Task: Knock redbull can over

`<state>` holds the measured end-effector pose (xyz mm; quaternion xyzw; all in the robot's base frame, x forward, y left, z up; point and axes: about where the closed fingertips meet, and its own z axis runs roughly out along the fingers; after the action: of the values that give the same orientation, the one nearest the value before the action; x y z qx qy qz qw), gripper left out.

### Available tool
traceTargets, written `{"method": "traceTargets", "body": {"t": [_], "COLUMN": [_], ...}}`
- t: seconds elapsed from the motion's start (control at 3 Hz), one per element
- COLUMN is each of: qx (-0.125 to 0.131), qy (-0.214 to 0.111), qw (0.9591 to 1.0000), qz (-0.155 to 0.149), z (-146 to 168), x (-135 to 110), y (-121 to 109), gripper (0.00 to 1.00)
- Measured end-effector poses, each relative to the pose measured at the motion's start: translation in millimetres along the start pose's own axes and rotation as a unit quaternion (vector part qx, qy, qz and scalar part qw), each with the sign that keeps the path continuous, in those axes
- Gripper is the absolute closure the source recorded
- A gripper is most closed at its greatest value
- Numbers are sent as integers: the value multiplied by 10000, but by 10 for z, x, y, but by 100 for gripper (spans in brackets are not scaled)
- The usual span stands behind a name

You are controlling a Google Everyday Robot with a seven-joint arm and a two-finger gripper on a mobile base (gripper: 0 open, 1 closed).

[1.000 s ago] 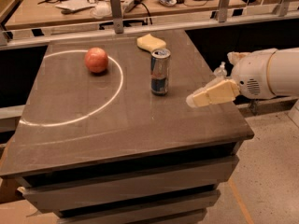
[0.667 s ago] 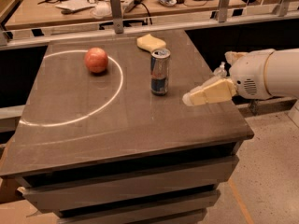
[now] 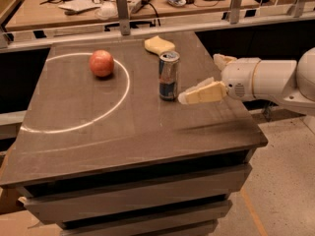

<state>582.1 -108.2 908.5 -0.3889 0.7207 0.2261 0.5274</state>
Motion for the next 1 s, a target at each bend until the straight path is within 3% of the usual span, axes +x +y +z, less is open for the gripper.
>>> {"method": "traceTargets", "body": {"t": [0.33, 0.67, 1.0], "qx": [-230, -329, -666], "qy": [-219, -421, -847], "qw": [9995, 9985, 9941], "qz": [-10, -65, -107], "z": [316, 481, 716], "x": [187, 160, -91], "y": [-46, -38, 106], "gripper": [0, 0, 4]}}
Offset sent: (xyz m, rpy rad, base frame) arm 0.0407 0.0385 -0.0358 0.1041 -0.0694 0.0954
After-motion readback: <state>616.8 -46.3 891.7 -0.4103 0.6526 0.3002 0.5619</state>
